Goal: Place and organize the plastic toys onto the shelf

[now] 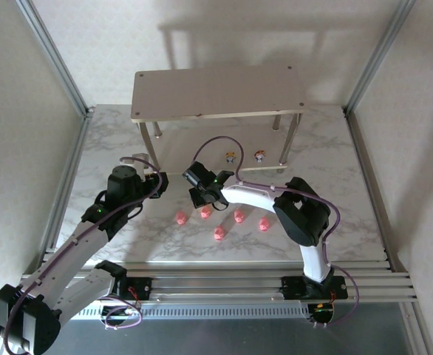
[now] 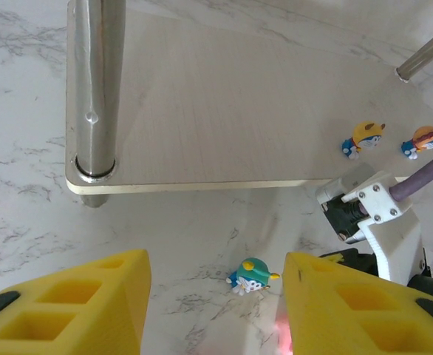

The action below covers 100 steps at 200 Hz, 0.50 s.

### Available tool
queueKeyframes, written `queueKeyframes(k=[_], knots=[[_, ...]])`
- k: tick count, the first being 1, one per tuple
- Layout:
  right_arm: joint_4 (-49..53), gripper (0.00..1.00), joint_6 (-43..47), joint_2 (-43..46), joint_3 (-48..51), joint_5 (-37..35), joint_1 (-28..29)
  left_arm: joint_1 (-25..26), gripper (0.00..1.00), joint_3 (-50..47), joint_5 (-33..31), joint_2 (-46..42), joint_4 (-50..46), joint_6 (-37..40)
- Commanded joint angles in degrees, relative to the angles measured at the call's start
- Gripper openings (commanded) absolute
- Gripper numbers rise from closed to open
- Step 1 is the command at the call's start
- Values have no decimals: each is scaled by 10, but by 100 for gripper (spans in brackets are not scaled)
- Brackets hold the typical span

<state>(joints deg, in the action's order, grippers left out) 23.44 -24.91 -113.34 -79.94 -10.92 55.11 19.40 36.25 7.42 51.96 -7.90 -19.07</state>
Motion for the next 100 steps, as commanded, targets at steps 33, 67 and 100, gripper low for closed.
queueKeyframes(k=[33,67,100], knots=[[-4,5,-4,-21,-23,-13,-8,-7,50,-7,7,0,12,12],[-7,5,-3,-23,-24,-14,-11,-7,50,-7,7,0,13,12],[-9,5,-2,-25,-27,-16,-15,-7,50,-8,7,1,13,12]])
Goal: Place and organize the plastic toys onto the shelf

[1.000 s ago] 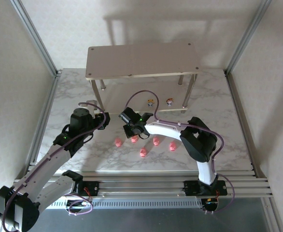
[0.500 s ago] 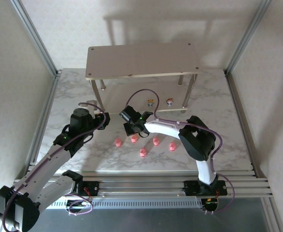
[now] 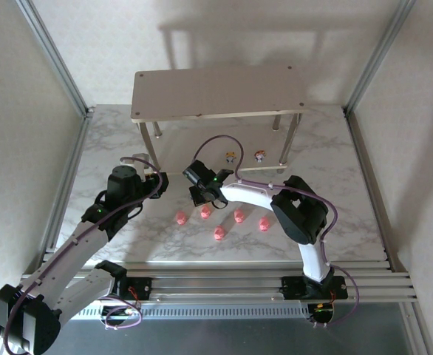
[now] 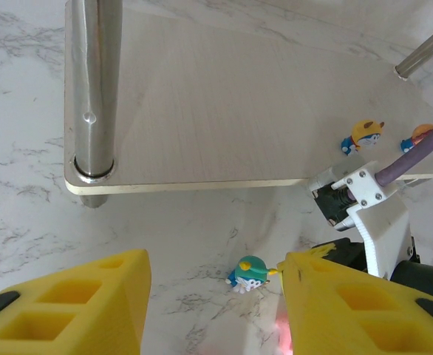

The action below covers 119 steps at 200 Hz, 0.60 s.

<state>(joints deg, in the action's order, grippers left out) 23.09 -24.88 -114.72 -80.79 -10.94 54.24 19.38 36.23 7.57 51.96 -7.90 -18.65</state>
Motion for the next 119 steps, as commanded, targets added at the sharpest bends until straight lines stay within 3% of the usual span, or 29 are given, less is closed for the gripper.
queueKeyframes(k=[1,72,119], knots=[[-5,5,-3,-11,-19,-15,-7,-7,50,-8,5,1,13,8],[-9,5,-1,-13,-23,-19,-12,-7,50,-11,9,4,14,8],[-16,10,-3,30,11,-41,-18,-7,59,-12,32,15,16,8]])
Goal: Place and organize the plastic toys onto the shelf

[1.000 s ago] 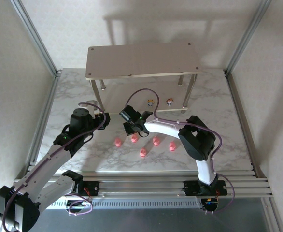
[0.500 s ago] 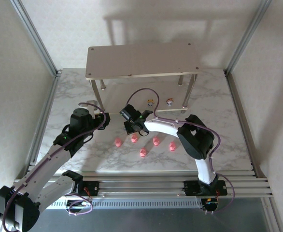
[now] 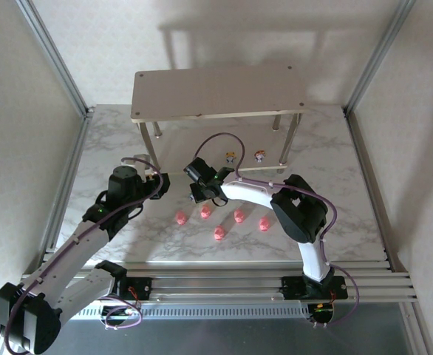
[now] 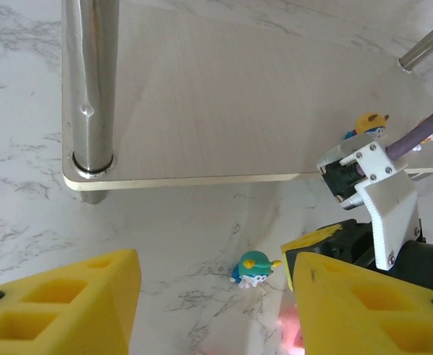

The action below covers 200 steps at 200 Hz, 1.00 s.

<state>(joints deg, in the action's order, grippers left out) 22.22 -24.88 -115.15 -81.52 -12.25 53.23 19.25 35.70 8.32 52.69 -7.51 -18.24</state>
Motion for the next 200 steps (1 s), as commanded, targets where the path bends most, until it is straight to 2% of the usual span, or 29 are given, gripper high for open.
queueKeyframes(k=[1,26,58,78,93,151,200], knots=[[-7,10,-3,37,20,-28,-8,-6,59,-7,26,8,12,4],[-11,15,-2,103,63,-48,-14,-5,60,-8,49,17,18,6],[8,45,13,203,108,-78,-17,23,62,-18,95,37,39,23],[22,58,24,267,132,-91,-20,67,62,-21,85,55,43,44],[34,64,33,313,146,-101,-22,86,65,-21,78,70,42,55],[48,72,48,468,203,-137,-31,118,66,-8,15,138,33,95],[48,75,63,527,225,-151,-38,127,65,13,5,164,47,121]])
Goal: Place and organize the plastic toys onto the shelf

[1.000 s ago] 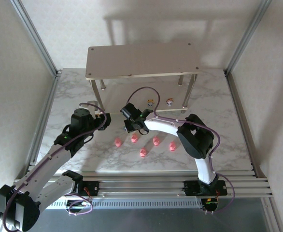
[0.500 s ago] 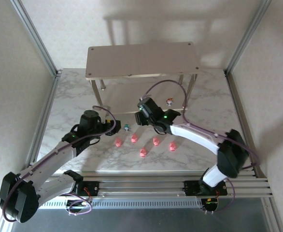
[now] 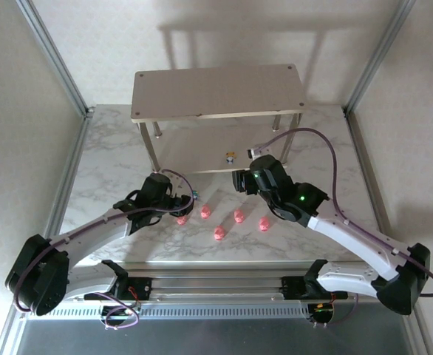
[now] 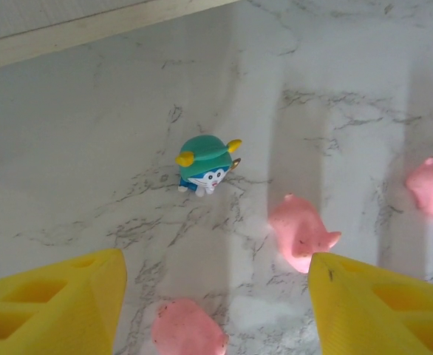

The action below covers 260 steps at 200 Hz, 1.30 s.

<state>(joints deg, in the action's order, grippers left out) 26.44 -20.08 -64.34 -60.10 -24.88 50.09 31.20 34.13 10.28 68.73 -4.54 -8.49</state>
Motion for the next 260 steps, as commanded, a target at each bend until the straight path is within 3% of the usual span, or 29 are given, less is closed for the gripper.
queueKeyframes(k=[1,85,136,204,260], knots=[[5,75,16,20,11,-25,-7,7,65,29,-15,3,17,23],[8,77,27,70,21,-31,-9,21,68,96,-26,67,-13,95],[12,79,29,110,34,-44,-9,-14,68,96,-4,108,11,120],[1,80,29,99,34,-47,-9,-24,68,94,49,152,35,134],[-5,80,29,83,31,-46,-9,-30,68,95,52,179,41,142]])
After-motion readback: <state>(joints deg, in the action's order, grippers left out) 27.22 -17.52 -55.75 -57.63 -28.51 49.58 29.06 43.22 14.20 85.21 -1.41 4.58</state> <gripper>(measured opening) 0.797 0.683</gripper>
